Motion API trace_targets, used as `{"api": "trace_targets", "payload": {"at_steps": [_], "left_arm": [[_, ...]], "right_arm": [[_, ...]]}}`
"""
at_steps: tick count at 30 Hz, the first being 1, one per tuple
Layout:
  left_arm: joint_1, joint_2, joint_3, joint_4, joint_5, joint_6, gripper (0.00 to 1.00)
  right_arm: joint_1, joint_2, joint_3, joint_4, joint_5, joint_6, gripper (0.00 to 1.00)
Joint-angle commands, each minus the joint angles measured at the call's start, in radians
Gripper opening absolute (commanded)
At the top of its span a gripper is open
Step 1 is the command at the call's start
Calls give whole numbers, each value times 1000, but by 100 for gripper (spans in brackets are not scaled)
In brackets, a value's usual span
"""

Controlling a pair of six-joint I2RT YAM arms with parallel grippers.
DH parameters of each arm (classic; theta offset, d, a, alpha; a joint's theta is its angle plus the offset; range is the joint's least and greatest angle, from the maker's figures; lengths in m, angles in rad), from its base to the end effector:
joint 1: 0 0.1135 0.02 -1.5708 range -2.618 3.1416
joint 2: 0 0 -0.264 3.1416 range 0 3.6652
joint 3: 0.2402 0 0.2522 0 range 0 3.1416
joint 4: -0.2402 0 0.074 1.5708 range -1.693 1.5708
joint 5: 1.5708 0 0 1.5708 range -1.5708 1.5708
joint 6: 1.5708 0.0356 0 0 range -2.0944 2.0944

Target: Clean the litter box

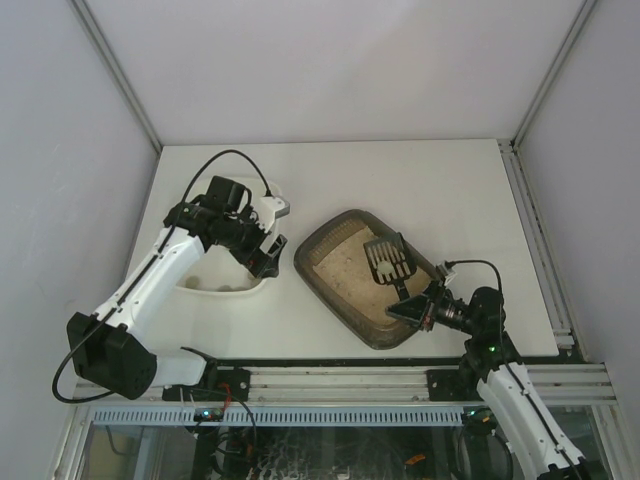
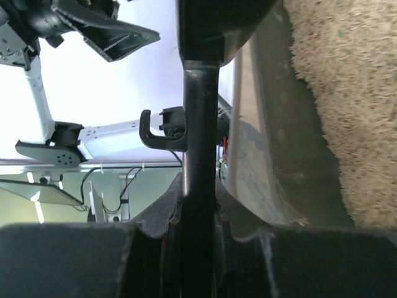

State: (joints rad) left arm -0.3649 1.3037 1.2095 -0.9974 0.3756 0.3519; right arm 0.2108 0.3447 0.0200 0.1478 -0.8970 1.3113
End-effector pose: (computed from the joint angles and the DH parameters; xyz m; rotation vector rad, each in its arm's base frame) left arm 0.2282 -0.1011 0.3098 1.0341 2.4135 -0.5026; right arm 0.1091 0.0518 0.1645 0.3488 2.0649 1.7983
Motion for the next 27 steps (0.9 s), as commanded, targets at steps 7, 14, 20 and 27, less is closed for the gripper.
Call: {"api": "trace_targets", "payload": {"at_steps": [7, 14, 20, 27], "left_arm": [[4, -25, 22, 2, 12, -24, 100], [4, -25, 6, 36, 8, -43, 100], [4, -14, 20, 35, -9, -57, 100], [3, -11, 14, 48, -15, -70, 100]], "right_arm": [[-37, 30, -45, 128, -63, 38, 0], [-30, 40, -46, 173, -70, 63, 0], [56, 35, 62, -57, -9, -118, 0], [112, 1, 69, -129, 83, -153, 0]]}}
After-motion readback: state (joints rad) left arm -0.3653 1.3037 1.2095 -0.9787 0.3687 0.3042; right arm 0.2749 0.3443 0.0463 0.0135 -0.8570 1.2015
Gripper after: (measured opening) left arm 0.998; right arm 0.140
